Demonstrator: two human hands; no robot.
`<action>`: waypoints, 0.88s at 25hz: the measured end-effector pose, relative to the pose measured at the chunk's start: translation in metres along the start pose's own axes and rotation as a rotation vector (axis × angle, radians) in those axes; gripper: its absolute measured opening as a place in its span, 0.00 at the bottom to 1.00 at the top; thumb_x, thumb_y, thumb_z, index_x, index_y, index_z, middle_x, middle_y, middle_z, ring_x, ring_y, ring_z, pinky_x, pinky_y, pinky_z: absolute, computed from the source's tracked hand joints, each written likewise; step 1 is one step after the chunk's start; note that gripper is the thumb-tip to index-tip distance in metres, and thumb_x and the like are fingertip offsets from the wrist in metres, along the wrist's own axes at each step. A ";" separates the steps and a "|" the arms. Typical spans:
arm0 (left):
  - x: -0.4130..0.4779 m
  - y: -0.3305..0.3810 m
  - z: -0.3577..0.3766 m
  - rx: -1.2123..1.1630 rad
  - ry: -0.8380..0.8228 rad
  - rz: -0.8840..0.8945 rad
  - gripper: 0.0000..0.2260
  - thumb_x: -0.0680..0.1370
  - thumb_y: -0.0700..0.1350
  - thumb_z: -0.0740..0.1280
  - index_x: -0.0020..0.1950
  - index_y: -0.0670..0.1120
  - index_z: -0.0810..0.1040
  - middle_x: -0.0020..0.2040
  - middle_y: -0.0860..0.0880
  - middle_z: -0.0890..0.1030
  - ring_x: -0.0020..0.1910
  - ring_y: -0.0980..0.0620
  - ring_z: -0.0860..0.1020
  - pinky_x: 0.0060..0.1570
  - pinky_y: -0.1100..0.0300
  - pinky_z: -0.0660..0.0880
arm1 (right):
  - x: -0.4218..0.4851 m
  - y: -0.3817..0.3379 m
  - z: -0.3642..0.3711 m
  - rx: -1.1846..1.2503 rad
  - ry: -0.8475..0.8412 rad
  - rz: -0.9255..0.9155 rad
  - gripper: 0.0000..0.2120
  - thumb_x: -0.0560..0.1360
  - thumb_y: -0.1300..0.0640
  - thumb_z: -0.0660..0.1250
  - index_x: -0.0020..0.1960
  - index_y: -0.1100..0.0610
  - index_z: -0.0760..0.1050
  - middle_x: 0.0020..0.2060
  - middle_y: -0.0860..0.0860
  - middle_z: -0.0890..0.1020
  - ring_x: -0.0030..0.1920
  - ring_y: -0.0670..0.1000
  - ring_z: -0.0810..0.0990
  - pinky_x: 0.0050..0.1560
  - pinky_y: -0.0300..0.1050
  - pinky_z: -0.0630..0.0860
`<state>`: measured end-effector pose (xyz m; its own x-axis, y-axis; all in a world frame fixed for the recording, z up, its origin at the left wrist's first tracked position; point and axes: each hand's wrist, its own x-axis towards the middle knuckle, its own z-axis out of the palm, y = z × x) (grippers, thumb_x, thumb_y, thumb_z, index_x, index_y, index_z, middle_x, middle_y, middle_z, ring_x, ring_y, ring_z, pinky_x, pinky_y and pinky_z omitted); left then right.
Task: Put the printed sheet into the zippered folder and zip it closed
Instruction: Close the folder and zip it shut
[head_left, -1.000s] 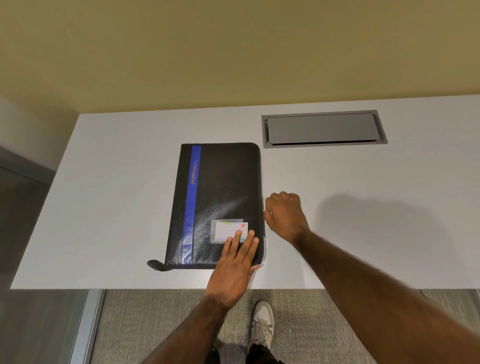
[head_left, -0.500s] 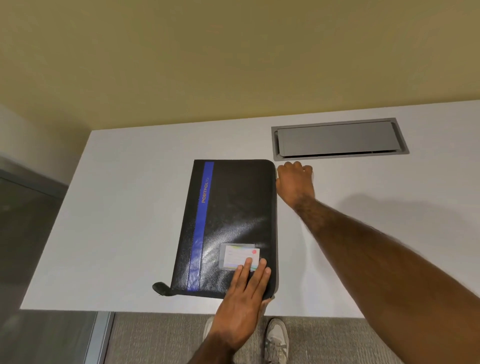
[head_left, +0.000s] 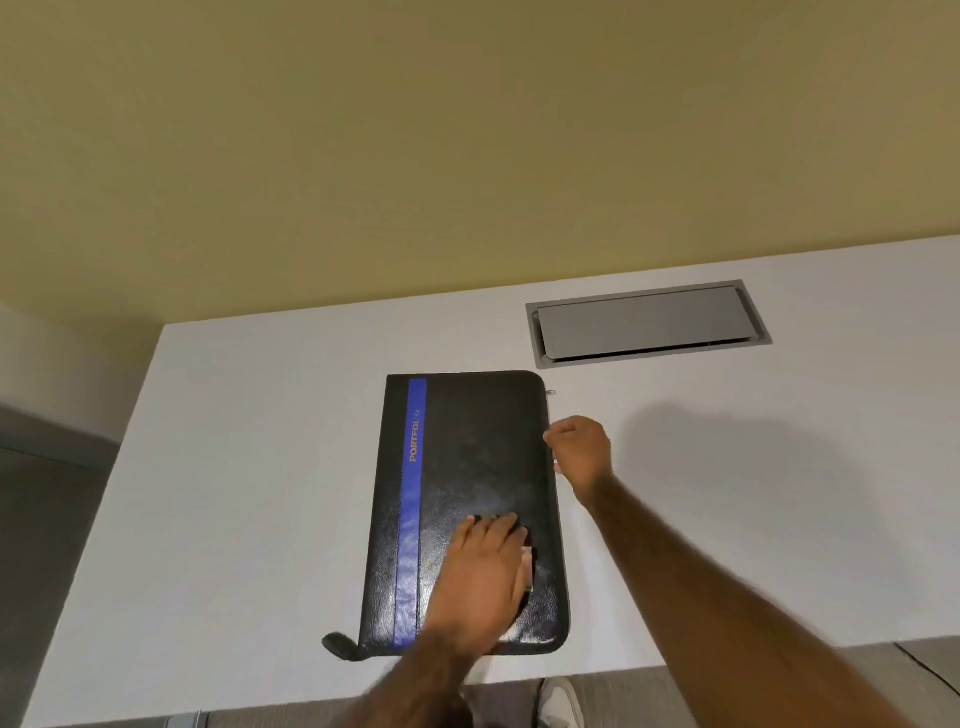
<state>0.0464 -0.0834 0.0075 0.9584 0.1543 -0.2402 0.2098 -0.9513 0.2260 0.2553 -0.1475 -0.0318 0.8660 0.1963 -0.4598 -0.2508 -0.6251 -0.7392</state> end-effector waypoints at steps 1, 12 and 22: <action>0.023 -0.014 -0.015 -0.006 0.026 -0.031 0.19 0.83 0.52 0.54 0.68 0.50 0.78 0.69 0.50 0.78 0.65 0.49 0.77 0.73 0.51 0.65 | -0.005 -0.002 0.002 0.081 0.003 0.057 0.09 0.80 0.58 0.66 0.47 0.64 0.81 0.46 0.63 0.83 0.48 0.63 0.83 0.54 0.58 0.83; 0.231 -0.039 -0.081 0.029 -0.102 -0.078 0.20 0.83 0.52 0.61 0.74 0.49 0.71 0.70 0.46 0.74 0.66 0.43 0.73 0.66 0.47 0.69 | 0.015 -0.008 0.001 0.280 -0.080 0.277 0.07 0.73 0.63 0.75 0.43 0.56 0.77 0.43 0.53 0.80 0.45 0.54 0.82 0.49 0.50 0.83; 0.270 0.011 -0.055 0.453 -0.188 -0.064 0.20 0.80 0.45 0.66 0.72 0.42 0.72 0.67 0.43 0.76 0.66 0.43 0.73 0.68 0.43 0.68 | 0.020 -0.001 0.015 0.154 -0.024 0.199 0.02 0.77 0.61 0.70 0.46 0.57 0.78 0.45 0.54 0.83 0.44 0.54 0.82 0.55 0.47 0.82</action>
<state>0.3183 -0.0375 -0.0035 0.8859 0.2054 -0.4160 0.1223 -0.9683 -0.2176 0.2668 -0.1321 -0.0479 0.7832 0.0999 -0.6137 -0.4796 -0.5310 -0.6986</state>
